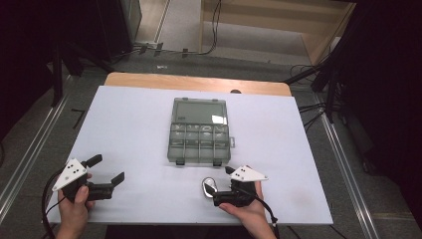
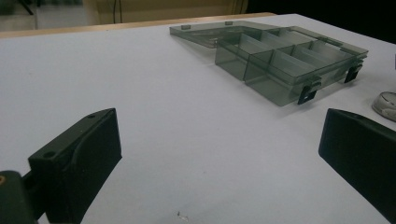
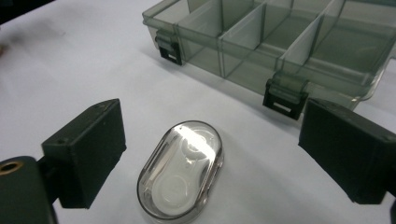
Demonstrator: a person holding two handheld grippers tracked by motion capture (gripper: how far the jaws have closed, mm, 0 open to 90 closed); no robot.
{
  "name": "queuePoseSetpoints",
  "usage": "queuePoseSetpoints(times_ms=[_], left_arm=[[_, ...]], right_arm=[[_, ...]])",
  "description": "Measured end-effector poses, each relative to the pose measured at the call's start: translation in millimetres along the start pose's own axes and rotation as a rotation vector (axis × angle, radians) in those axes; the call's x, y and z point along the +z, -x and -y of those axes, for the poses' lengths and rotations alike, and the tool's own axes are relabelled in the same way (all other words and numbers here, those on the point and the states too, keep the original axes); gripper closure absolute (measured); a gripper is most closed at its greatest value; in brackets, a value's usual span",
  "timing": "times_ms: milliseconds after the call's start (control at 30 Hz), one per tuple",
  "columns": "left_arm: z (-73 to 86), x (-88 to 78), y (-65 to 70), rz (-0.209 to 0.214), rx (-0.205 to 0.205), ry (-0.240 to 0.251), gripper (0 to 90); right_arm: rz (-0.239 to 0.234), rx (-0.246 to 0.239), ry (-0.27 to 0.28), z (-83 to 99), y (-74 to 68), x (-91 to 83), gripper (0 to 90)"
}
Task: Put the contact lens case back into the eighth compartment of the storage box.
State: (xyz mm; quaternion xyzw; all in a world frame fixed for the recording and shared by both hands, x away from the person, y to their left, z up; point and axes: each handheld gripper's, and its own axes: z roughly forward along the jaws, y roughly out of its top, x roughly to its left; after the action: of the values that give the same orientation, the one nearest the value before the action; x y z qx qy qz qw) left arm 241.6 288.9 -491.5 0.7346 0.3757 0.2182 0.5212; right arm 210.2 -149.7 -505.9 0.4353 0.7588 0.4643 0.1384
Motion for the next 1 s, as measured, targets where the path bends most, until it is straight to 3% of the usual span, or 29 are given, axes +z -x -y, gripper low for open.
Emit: queuePoseSetpoints(times_ms=[100,433,833,1000], left_arm=[[0.0,0.0,-0.3,0.0,-0.003,0.001,0.0],[0.0,0.0,-0.8,0.0,-0.006,0.002,0.0],[0.0,0.4,-0.5,-0.004,-0.002,-0.005,0.0],[0.1,0.5,-1.1,-0.003,-0.004,-0.004,0.0]], right_arm=[[0.002,0.018,-0.012,1.1,-2.3,3.1,14.5],[0.018,-0.002,-0.058,3.7,-9.1,8.9,35.0],[0.033,-0.014,-0.108,5.6,-14.8,12.8,37.0],[0.047,-0.045,-0.124,6.2,-19.1,15.0,36.8]])
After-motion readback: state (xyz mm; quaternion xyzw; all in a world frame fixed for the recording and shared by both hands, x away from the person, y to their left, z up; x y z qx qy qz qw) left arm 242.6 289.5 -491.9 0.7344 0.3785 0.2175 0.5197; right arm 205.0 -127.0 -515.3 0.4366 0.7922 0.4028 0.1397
